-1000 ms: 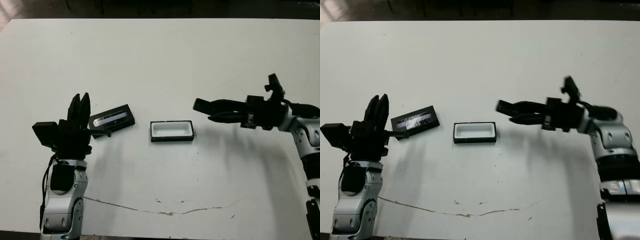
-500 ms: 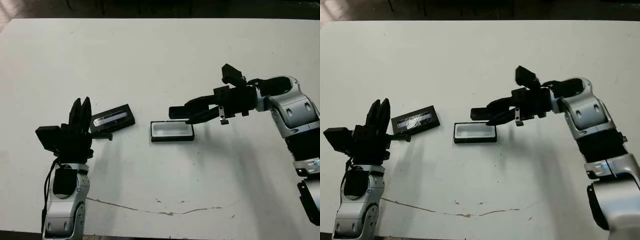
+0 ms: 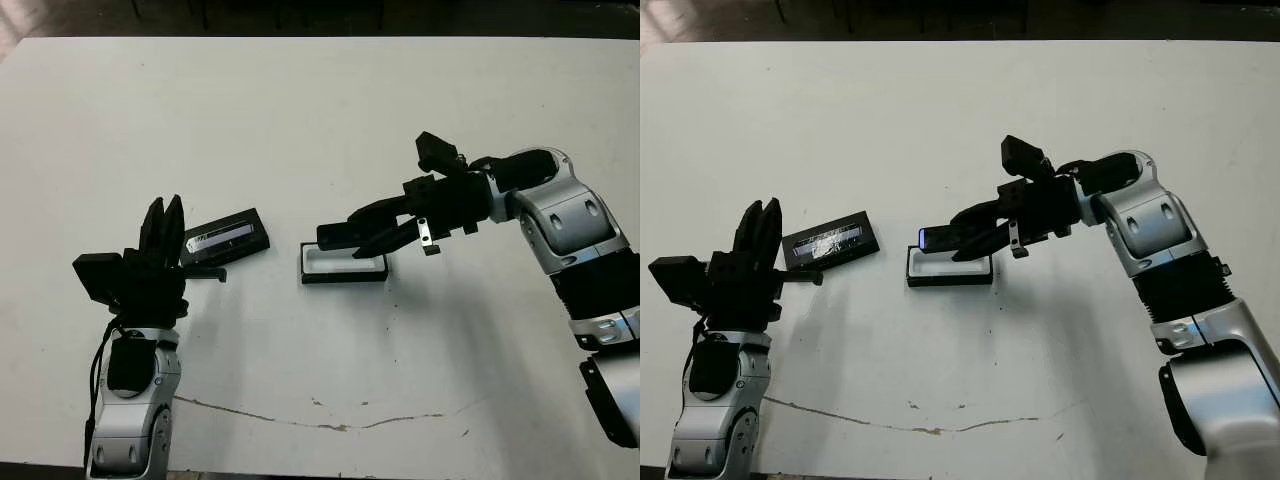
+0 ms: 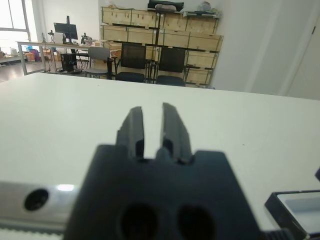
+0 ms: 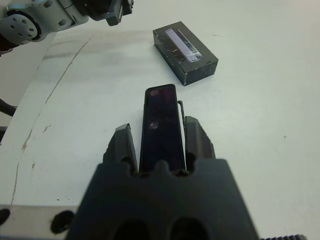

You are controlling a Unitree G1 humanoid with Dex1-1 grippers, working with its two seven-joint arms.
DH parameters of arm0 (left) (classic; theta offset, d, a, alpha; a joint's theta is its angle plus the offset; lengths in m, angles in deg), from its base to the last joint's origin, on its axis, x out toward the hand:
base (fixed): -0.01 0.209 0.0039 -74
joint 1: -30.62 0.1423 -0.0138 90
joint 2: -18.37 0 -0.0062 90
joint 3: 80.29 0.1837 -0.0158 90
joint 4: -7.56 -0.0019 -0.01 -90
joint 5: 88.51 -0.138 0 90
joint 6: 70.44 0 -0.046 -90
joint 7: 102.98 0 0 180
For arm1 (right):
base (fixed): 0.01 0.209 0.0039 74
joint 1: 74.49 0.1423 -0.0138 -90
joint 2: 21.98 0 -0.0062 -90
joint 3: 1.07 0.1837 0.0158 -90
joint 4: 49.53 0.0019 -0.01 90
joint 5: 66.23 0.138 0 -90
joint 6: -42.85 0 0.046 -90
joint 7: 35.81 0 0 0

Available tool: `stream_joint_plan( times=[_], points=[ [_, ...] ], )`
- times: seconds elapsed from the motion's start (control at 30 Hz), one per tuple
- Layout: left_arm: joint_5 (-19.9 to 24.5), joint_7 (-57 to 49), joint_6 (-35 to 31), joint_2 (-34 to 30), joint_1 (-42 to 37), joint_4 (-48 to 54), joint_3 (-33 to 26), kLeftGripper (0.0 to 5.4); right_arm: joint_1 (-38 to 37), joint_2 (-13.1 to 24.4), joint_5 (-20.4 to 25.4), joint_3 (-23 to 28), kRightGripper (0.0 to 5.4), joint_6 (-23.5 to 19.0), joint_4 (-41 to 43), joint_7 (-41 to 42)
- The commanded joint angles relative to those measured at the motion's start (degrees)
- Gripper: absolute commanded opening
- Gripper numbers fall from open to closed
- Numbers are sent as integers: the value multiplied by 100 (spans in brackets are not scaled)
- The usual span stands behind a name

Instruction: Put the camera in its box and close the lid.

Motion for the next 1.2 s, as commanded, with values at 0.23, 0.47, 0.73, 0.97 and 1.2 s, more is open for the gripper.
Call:
stream_joint_plan(
  times=[0.23, 0.47, 0.73, 0.97, 1.2],
  points=[
    [-6, -37, -6, 24, 131, -11, 0, 0, -118, 20, -320, -237, 48, -149, 275, -110],
    [27, 4, 14, 4, 119, -31, -10, 0, -128, 9, -449, -262, 48, -129, 224, -200],
    [46, 16, 18, -15, 110, -52, -46, 0, -132, 1, -601, -252, 48, -51, 82, -292],
    [56, 15, -36, -38, 143, -8, -55, 0, -79, -49, -616, -221, 48, 11, -167, -291],
    [23, 2, -37, -54, 163, 9, -57, 0, -123, -132, -612, -221, 48, 236, -390, -260]
  ],
)
